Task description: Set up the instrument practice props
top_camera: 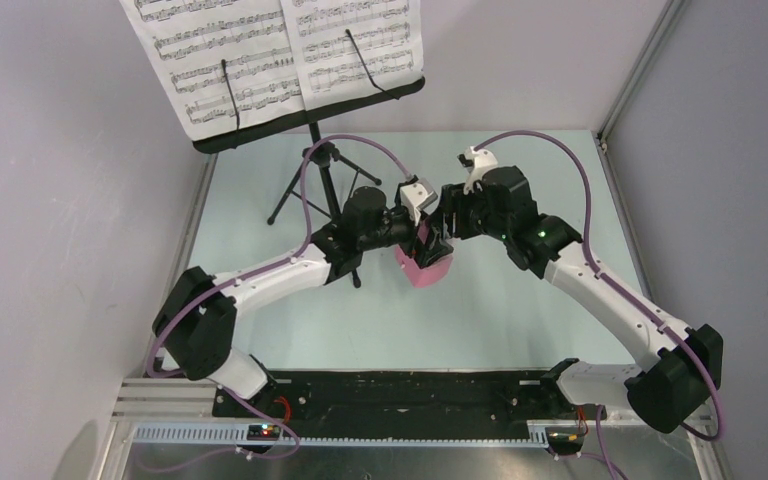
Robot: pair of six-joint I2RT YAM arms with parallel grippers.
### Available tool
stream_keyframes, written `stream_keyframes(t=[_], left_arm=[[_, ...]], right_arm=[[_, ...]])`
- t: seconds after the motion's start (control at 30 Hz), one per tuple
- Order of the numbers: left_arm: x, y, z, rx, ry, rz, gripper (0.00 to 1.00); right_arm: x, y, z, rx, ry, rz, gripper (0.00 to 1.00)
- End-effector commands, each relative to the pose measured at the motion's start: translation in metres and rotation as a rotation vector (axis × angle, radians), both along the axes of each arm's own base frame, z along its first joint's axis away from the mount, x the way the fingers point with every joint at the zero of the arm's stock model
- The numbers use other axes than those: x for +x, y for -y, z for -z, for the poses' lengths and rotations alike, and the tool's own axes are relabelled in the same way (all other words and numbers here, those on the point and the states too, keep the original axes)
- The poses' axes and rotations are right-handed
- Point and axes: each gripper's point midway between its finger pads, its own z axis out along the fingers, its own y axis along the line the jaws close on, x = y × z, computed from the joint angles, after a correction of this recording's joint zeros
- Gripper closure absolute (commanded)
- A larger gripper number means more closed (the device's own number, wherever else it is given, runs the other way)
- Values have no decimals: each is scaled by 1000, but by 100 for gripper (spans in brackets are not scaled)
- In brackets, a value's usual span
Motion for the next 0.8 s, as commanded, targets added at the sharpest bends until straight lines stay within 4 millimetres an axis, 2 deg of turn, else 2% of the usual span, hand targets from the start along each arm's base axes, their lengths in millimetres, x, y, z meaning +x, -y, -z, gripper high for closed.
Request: stream_keyframes(t=[0.0, 0.1, 0.2, 0.27, 0.33, 0.37, 0.4, 0.43, 0.6, 0.67, 0.73, 0.77], left_arm=[[23, -3, -11, -14, 75, -103, 0], [27, -6, -9, -7, 75, -134, 0], [31, -6, -15, -20, 78, -152, 1], [31, -4, -19, -31, 78, -152, 5], [32, -3, -20, -36, 79, -147, 16], [32, -3, -21, -37, 81, -146, 29], [31, -2, -20, -36, 80, -144, 34], [31, -3, -19, -34, 78, -145, 45], [25, -2, -21, -41, 77, -111, 73], [21, -1, -23, -46, 77, -89, 88], [18, 0, -24, -48, 77, -69, 98], [16, 0, -25, -50, 79, -58, 99]], right_arm=[[-1, -15, -93, 213, 173, -20, 100], [0, -11, -100, 250, 167, 12, 100], [-2, -12, -105, 271, 169, 6, 100], [-3, -14, -105, 280, 161, -2, 100], [-3, -14, -104, 283, 152, -1, 100], [-3, -15, -103, 286, 146, -3, 100], [-3, -16, -103, 288, 145, -4, 100], [-4, -16, -103, 290, 142, -5, 100], [-4, -15, -101, 280, 138, -4, 99], [-3, -14, -100, 274, 138, -4, 93], [-3, -12, -99, 267, 141, -3, 83], [-2, -12, -98, 266, 141, -2, 78]])
